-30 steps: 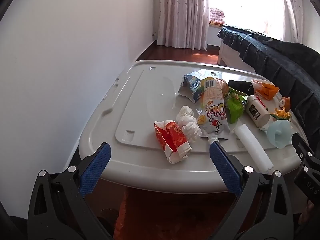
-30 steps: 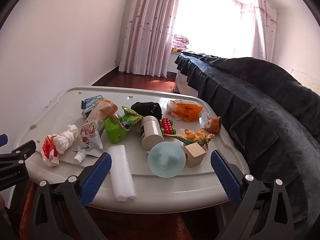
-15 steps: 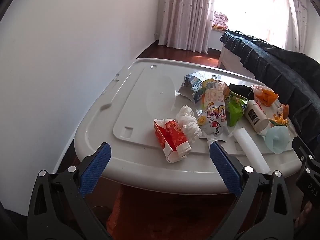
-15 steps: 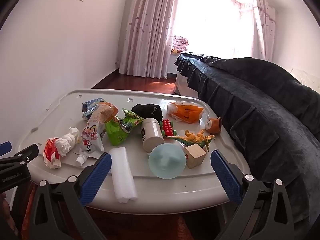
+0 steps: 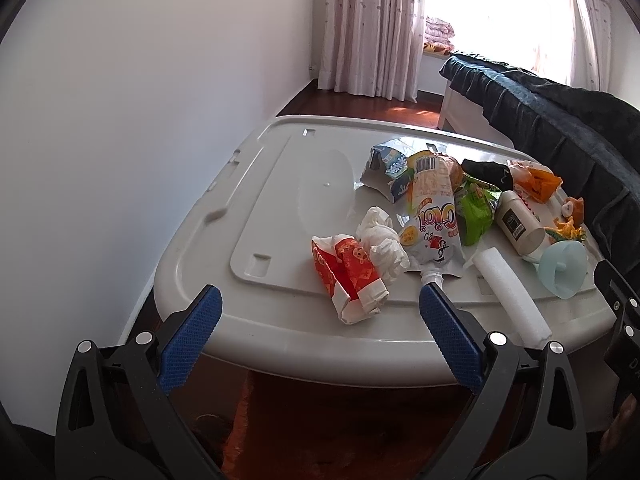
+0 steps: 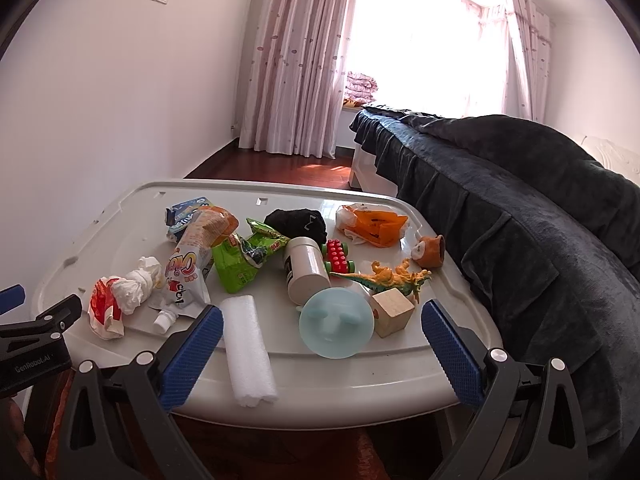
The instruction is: Collect trash
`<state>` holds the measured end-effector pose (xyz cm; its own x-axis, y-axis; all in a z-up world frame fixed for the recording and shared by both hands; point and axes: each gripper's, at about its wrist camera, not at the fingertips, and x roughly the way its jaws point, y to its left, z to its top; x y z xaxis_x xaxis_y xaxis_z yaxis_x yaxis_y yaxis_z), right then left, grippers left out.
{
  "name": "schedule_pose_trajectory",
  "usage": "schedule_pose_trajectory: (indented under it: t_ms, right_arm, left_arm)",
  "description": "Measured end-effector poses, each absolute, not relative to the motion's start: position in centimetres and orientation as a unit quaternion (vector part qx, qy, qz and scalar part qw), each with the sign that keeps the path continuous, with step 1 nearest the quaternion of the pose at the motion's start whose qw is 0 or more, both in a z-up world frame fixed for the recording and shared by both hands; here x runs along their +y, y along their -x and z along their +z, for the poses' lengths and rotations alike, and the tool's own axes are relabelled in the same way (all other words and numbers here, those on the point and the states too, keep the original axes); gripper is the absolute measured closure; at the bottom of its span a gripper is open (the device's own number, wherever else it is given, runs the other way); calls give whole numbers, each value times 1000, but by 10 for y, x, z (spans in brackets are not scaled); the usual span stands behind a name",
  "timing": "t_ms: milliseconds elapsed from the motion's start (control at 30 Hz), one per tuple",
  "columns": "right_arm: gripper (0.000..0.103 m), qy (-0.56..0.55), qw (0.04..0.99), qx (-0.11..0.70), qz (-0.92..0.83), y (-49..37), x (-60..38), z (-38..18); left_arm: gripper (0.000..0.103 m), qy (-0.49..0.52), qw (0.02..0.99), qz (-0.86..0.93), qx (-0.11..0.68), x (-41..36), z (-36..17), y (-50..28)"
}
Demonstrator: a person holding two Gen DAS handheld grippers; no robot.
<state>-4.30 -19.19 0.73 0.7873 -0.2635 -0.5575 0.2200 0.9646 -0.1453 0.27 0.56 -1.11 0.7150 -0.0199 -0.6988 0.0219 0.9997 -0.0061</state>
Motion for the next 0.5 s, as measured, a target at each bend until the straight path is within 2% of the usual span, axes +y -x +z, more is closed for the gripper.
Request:
schedule_pose_trajectory:
  t_ms: [500]
  right_arm:
    - [5, 36, 945, 300, -128, 43, -192, 7]
  left_arm:
    - [7, -1, 926, -12, 377, 6, -13, -2]
